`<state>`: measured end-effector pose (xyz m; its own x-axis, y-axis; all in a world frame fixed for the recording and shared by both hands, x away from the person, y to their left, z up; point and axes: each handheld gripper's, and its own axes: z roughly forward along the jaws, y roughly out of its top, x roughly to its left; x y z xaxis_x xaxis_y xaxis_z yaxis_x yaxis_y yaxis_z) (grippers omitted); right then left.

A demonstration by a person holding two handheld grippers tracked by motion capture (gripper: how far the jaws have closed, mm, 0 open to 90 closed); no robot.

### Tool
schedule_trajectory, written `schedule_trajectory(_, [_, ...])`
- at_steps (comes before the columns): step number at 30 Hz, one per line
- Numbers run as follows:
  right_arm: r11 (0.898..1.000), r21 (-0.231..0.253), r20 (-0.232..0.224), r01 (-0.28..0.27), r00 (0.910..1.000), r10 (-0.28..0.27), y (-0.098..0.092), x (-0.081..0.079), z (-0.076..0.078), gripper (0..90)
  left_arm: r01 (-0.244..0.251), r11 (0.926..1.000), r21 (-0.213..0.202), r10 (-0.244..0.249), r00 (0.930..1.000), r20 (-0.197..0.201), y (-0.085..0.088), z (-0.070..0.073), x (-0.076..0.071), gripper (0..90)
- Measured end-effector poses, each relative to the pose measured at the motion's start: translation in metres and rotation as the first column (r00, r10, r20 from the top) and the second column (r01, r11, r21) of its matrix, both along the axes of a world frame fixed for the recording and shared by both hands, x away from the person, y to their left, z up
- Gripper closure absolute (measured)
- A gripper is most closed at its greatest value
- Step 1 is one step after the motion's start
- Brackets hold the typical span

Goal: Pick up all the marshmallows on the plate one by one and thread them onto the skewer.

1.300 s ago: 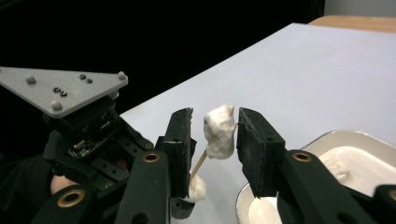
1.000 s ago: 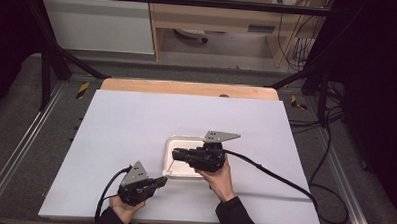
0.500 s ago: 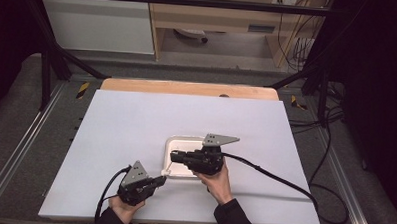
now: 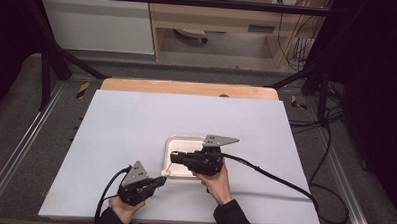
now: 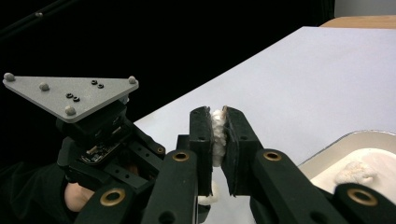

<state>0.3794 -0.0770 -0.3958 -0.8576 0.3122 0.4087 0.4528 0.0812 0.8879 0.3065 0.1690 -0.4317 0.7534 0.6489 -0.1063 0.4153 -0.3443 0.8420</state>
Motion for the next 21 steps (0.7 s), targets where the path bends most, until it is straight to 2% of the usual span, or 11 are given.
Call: schedule_trajectory(21, [1.000,-0.001,-0.003,-0.003,1.0000,0.003,0.0023,-0.0010,-0.0039,83.6,-0.001,1.0000,0.007,0.001,1.0000,-0.001,0.0000,0.0003,0.0001,89.0])
